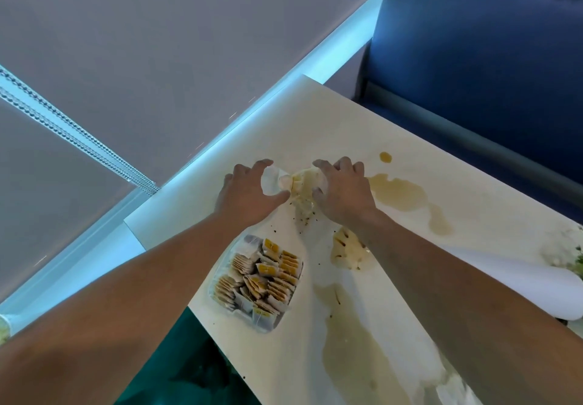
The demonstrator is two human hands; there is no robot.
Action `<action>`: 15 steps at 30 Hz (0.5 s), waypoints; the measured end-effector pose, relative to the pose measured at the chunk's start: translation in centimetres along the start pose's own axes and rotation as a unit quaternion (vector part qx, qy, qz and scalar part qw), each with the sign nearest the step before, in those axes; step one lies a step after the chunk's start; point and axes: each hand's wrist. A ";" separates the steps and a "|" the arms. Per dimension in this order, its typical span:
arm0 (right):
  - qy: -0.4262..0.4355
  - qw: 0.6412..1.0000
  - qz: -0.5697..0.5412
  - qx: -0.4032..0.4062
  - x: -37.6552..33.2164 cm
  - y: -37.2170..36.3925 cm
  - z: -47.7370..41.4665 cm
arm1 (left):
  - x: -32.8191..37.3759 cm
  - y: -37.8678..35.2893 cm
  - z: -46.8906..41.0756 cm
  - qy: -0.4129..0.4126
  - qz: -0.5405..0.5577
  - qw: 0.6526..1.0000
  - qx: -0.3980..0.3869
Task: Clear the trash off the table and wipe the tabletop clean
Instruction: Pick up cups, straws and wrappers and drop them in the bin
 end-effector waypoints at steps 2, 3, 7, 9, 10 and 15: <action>0.006 1.000 0.005 0.003 0.1 -0.2 -0.3 | 0.1 -0.2 -0.5 0.007 0.007 1.000 0.002; 0.010 1.000 0.006 0.007 0.2 -0.3 -0.4 | 0.1 -0.4 -0.8 0.010 0.011 1.000 0.004; 0.021 1.000 0.009 0.013 0.1 -0.7 -1.0 | 0.0 -0.9 -1.4 0.013 0.022 1.000 -0.008; 0.023 1.000 0.012 0.016 -0.1 -0.8 -1.2 | -0.1 -1.1 -1.7 0.009 0.034 0.999 -0.014; 0.022 0.999 0.016 0.017 -0.2 -0.9 -1.3 | -0.1 -1.1 -1.9 0.008 0.041 0.999 -0.014; 0.014 1.000 0.021 0.015 -0.9 -1.1 -1.6 | 0.4 -1.1 -2.6 0.034 0.054 0.998 -0.023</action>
Point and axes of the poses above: each hand's wrist, its own z-axis away from the middle knuckle, its own y-axis out of the back of the hand, x = y × z, and after that the axes turned 6 degrees about -x, right-handed
